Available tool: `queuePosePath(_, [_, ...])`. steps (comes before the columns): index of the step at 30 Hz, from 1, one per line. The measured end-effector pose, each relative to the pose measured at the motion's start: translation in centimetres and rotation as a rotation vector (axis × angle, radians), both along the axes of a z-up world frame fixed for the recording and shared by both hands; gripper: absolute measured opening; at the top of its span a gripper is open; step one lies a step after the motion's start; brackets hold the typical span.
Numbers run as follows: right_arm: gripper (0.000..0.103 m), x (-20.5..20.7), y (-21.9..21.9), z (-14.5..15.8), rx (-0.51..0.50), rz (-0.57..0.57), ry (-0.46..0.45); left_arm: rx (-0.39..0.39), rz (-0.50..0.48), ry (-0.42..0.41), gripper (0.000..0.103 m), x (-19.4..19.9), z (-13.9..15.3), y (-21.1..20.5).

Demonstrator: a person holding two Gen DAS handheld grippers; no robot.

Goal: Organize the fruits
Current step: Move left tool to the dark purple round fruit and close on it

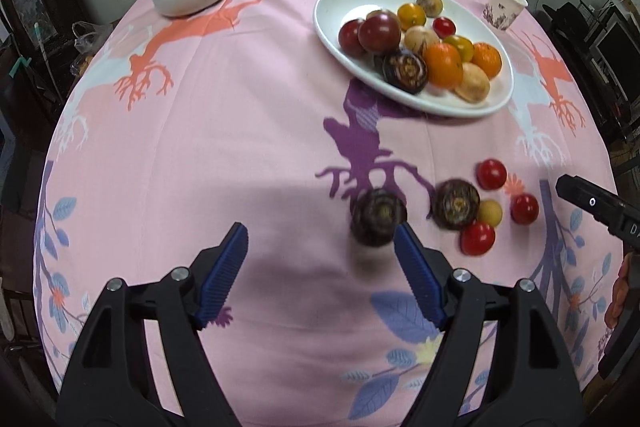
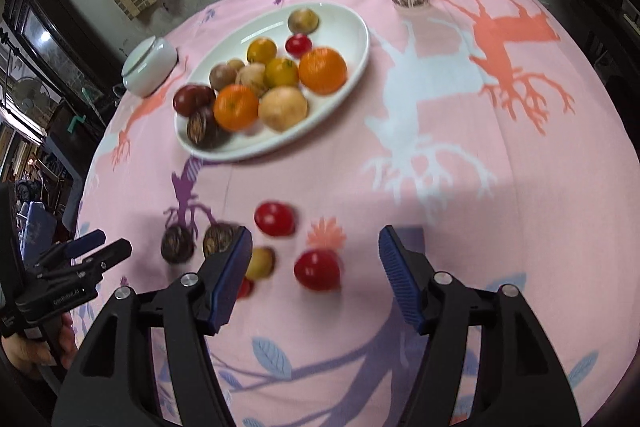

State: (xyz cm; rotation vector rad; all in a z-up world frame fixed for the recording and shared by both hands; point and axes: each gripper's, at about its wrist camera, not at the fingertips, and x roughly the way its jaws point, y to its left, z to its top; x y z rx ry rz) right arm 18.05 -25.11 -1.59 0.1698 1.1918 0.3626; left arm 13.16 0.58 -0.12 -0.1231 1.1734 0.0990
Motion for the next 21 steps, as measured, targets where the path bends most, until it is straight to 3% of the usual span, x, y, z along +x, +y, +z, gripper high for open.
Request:
queuePosePath(14, [0.066, -2.9, -2.1, -0.1, 0.019, -0.031, 0.034, -0.003, -0.046, 0.013, 0.077, 0.0, -1.3, -2.7])
queuePosePath(21, [0.066, -2.3, -2.8, -0.8, 0.019, -0.048, 0.047, -0.009, -0.042, 0.036, 0.077, 1.2, -2.5, -3.1])
